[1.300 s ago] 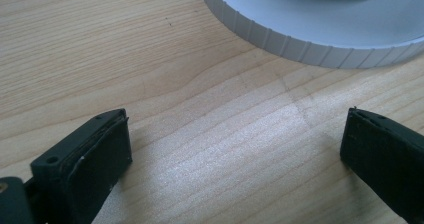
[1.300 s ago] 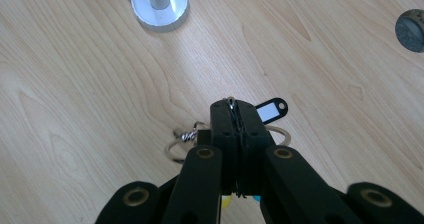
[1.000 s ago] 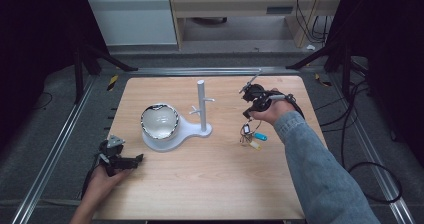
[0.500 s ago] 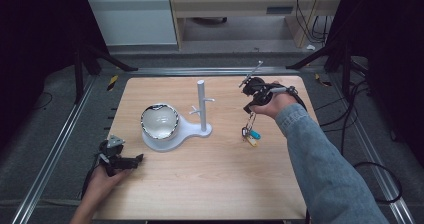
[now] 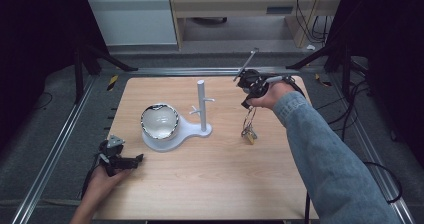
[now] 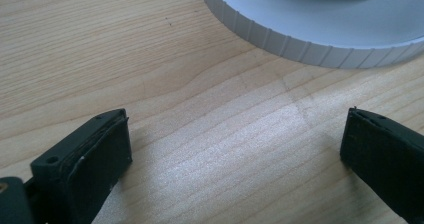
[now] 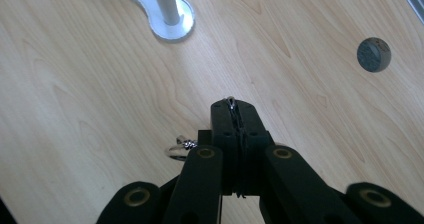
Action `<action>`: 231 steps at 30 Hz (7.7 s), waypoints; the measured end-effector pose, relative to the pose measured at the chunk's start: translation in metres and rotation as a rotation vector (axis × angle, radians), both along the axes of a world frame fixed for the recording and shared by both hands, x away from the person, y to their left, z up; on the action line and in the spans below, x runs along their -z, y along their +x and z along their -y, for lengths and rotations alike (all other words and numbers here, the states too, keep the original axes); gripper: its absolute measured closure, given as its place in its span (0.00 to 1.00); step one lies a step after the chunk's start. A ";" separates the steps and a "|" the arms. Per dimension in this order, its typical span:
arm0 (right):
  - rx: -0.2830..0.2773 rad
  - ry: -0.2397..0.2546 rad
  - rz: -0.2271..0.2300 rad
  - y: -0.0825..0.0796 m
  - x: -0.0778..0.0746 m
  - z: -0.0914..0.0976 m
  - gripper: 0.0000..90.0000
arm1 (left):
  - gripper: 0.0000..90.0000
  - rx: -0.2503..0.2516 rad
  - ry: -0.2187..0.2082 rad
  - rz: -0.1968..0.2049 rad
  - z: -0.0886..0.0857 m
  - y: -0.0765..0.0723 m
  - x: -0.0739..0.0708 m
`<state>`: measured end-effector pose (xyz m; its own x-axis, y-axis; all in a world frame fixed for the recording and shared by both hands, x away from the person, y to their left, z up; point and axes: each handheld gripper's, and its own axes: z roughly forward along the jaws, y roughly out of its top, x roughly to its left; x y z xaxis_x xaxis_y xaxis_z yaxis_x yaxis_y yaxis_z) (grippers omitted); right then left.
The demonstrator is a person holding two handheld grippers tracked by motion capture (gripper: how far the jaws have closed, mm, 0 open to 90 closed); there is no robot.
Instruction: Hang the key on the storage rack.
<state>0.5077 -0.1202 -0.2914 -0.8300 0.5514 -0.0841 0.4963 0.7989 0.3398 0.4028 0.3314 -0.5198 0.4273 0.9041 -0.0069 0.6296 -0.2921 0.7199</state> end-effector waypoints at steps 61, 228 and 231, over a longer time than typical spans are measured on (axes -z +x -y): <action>-0.178 -0.007 0.000 -0.002 -0.054 -0.099 0.99 | 0.00 0.000 0.001 -0.001 0.000 0.000 0.000; 0.293 0.214 0.284 -0.032 0.165 0.124 0.12 | 0.00 0.000 -0.001 0.001 0.000 0.000 0.000; 0.317 0.227 0.273 -0.035 0.175 0.129 0.12 | 0.00 -0.001 -0.001 0.001 0.000 0.000 0.000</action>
